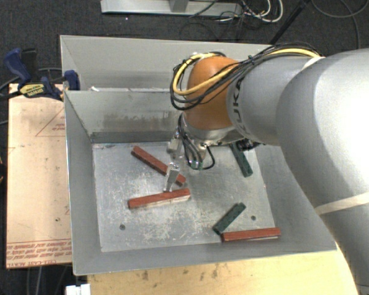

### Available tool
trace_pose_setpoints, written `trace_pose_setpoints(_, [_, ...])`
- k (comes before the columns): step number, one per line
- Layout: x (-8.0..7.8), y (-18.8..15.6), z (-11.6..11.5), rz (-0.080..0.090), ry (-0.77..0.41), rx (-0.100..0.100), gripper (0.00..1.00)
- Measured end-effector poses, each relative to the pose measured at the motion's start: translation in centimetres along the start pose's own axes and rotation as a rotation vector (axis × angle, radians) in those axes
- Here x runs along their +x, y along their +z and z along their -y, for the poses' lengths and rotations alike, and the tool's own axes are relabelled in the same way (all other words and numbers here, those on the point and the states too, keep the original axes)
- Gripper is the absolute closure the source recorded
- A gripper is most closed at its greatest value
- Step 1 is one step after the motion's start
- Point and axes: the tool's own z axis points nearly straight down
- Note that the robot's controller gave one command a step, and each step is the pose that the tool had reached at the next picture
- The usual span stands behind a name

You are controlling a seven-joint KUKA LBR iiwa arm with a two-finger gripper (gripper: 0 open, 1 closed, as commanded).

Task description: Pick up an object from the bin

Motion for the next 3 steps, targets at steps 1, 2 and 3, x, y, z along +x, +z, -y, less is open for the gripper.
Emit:
trace_pose_setpoints(1, [1.2,-0.6,-0.37,0.021,0.317,-0.011,1.0])
trace_pose_setpoints(2, [1.2,-0.6,-0.37,0.021,0.316,-0.01,1.0])
trace_pose_setpoints(3, [1.15,-0.66,-0.39,0.019,0.315,-0.009,1.0])
